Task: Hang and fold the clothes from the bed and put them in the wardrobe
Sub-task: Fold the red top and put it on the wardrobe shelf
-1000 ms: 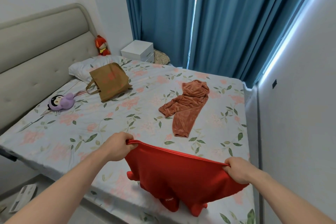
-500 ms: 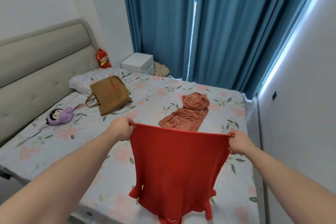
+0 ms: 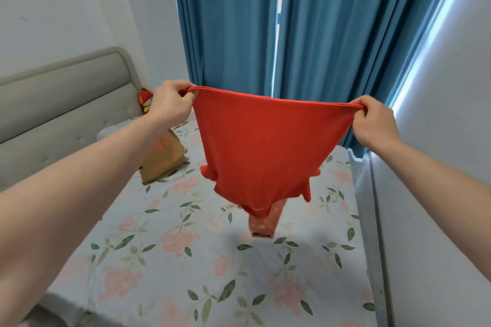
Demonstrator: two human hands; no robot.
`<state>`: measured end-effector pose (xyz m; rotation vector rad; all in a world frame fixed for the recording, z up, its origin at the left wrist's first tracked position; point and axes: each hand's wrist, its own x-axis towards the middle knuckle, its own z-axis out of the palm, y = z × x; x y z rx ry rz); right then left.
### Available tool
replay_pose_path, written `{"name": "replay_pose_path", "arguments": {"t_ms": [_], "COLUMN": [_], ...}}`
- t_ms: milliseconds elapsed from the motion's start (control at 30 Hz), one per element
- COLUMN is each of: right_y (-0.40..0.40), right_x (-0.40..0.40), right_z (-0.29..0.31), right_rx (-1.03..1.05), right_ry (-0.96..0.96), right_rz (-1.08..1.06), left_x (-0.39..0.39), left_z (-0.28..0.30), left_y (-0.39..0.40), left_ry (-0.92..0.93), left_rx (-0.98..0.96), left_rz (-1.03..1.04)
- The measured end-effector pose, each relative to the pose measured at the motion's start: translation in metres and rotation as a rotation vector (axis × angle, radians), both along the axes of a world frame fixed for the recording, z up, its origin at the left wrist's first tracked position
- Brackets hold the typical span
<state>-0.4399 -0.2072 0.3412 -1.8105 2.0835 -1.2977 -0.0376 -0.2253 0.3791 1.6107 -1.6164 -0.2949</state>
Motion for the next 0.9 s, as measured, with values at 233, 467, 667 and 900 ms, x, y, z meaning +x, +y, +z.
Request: {"name": "replay_pose_path", "arguments": {"t_ms": [233,467,667,900], "right_y": [0.032,0.075,0.11,0.173], "right_x": [-0.017,-0.029,-0.031,-0.06], "right_z": [-0.049,-0.08,-0.095,-0.127], "right_rx": [0.126,0.209,0.329,0.554], "right_ry": [0.098,0.099,0.195,0.259], "right_rz": [0.043,0.008,-0.089,-0.099], "left_x": [-0.01,-0.006,-0.016,-0.039], "left_z": [-0.044,-0.082,-0.105,-0.147], "left_y": [0.026,0.044,0.063,0.109], "left_ry": [-0.074,-0.128,-0.15,-0.187], "left_rx": [0.058,0.118,0.199,0.506], "left_rz": [-0.024,-0.065,-0.096,-0.211]}}
